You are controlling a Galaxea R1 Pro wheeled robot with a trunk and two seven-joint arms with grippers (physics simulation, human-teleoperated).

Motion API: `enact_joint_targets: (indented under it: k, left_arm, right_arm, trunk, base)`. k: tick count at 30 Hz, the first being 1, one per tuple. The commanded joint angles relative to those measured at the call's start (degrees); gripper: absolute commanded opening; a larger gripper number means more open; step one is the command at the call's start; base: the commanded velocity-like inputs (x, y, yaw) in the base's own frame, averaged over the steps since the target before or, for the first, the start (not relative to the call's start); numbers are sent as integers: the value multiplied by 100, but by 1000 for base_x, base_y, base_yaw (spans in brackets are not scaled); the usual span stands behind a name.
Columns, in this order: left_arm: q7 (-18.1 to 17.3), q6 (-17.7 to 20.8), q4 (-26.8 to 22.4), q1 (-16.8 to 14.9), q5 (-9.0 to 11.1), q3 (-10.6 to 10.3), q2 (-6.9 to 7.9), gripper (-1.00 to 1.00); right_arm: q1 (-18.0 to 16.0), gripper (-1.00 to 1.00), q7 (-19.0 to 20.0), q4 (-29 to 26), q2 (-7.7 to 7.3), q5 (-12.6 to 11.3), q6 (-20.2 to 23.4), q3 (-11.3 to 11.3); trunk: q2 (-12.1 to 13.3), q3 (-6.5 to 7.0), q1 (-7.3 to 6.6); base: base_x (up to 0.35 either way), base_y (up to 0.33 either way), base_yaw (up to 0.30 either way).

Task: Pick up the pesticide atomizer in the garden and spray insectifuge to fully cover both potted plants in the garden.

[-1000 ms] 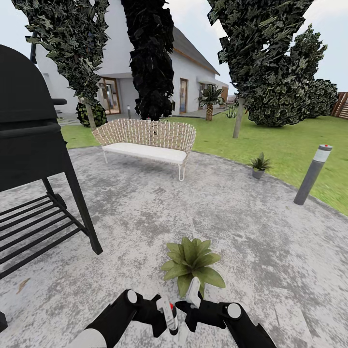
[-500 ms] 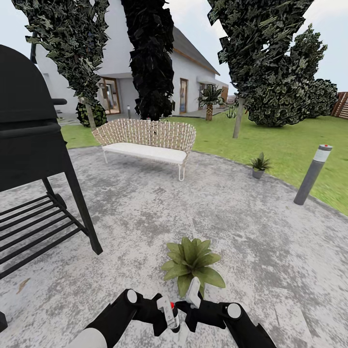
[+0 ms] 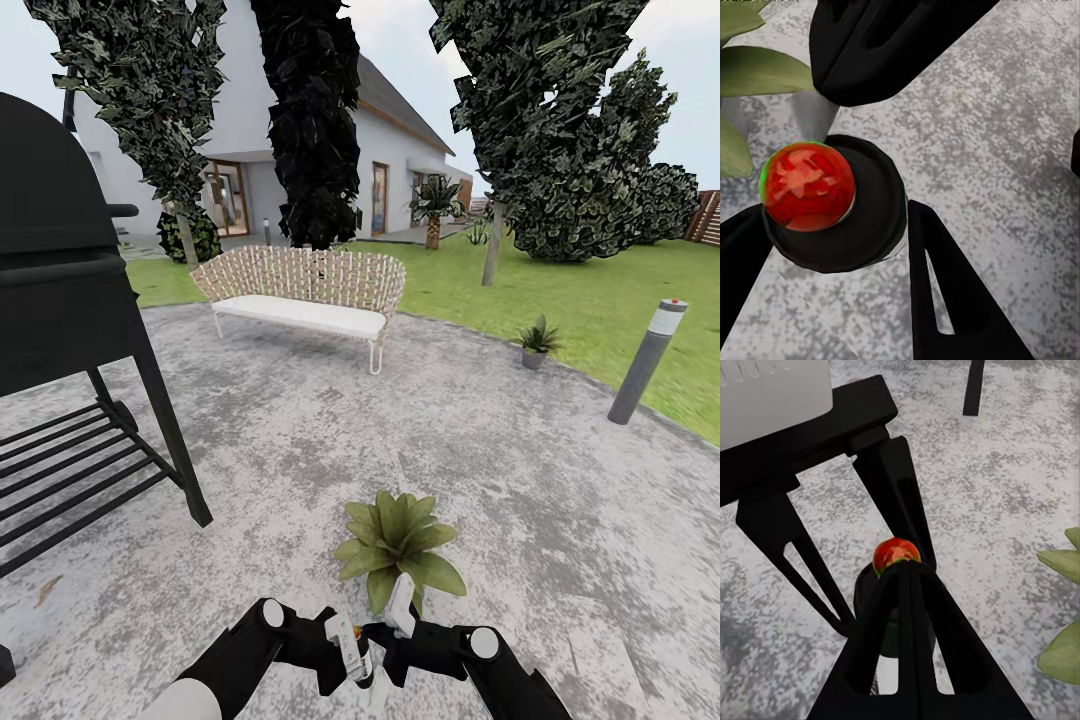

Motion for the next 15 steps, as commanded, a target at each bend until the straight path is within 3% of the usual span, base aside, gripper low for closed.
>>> enact_joint_targets:
  k: [1, 4, 9, 15]
  left_arm:
    - [-34, -26, -9, -1, -49, 7, -2, -100]
    - [-161, -21, -15, -6, -9, 5, 0, -100]
    - [-225, -35, -10, -4, 231, -2, 5, -100]
    - [-69, 14, 38, -6, 210, -7, 0, -100]
  right_arm:
    - [-2, -100, 3, -4, 2, 61, -35, -8]
    - [-2, -100, 3, 1, 2, 64, -34, -8]
    - [-1, -100, 3, 3, 2, 65, -33, -8]
    - [-1, -100, 3, 4, 2, 65, -31, -8]
  trunk:
    - [-2, -5, -1]
    - [-2, -5, -1]
    - [-2, -5, -1]
    - [-2, -5, -1]
  base:
    - [0, 0, 0]
    - [0, 0, 0]
    - [0, 0, 0]
    - [0, 0, 0]
